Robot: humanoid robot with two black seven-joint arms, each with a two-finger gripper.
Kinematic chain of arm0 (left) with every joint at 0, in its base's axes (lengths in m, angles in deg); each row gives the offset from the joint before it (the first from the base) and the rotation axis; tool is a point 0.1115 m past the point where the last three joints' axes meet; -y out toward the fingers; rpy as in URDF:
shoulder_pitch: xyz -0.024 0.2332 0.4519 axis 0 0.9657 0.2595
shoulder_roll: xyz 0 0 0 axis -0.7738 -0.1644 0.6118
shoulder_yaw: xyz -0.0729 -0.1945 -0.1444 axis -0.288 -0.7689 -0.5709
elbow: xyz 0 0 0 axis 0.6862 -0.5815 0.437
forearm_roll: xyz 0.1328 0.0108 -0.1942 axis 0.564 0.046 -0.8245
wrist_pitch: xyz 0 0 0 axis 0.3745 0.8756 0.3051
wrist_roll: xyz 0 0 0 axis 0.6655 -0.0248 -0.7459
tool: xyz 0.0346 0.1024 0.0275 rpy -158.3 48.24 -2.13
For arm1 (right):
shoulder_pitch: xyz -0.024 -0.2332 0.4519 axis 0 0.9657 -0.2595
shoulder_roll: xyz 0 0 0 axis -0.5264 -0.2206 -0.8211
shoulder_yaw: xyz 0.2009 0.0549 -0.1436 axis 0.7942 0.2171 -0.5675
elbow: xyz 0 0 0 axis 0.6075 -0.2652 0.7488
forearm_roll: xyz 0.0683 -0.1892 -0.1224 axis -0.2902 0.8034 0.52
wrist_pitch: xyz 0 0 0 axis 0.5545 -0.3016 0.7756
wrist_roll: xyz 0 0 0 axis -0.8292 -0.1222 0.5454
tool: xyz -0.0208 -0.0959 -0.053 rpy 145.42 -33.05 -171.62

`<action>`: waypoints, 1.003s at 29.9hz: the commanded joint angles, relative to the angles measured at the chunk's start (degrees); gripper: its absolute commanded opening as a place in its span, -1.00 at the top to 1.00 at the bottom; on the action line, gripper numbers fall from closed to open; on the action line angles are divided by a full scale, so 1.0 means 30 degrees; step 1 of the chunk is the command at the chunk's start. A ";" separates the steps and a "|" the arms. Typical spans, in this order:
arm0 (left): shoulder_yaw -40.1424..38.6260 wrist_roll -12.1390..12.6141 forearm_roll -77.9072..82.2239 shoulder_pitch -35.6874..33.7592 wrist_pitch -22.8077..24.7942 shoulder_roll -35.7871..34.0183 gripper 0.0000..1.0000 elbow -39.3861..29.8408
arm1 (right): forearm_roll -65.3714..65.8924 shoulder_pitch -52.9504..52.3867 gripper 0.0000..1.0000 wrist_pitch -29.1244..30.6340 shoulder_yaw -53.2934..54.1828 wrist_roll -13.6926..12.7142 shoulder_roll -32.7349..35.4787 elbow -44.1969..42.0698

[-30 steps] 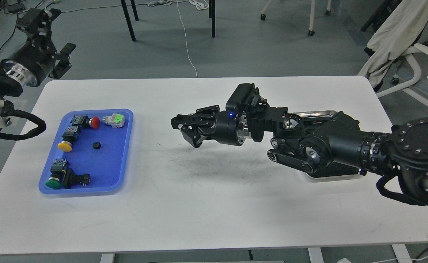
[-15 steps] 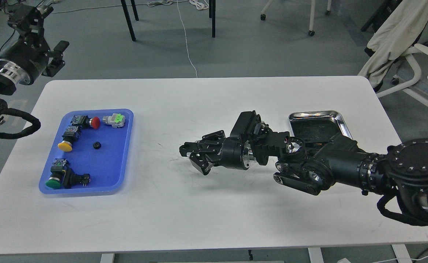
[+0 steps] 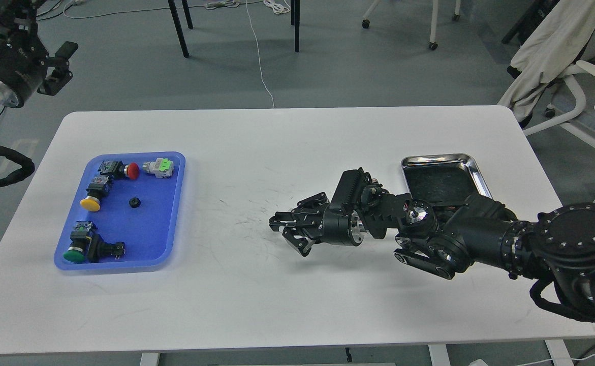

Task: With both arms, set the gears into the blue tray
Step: 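Carry the black gear with the right gripper toward the table center, then lower and release the gear on the table, then retract the right arm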

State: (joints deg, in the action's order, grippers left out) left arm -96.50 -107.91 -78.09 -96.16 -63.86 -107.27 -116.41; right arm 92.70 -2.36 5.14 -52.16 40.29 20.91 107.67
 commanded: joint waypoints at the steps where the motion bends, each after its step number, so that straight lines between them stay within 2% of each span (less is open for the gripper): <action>1: -0.0055 -0.0027 0.0002 0.0024 0.0006 -0.0317 -0.95 -0.0421 | 0.0022 0.0013 0.96 -0.0194 0.0043 0.0000 0.0000 0.0088; 12: -0.0085 -0.0144 -0.0027 0.0054 -0.0052 -0.1664 -0.95 -0.1652 | 0.0051 0.0101 0.96 -0.0781 0.0043 0.0000 0.0000 0.0732; 30: -0.0055 -0.0144 -0.0320 0.0054 -0.0199 -0.1987 -0.95 -0.2180 | 0.1604 0.0950 0.89 -0.0487 -0.0162 0.0000 0.0000 0.0498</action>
State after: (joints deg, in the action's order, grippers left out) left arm -96.72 -108.34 -79.01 -95.99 -64.42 -113.12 -122.52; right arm 97.45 0.33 3.67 -52.56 40.29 20.91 109.22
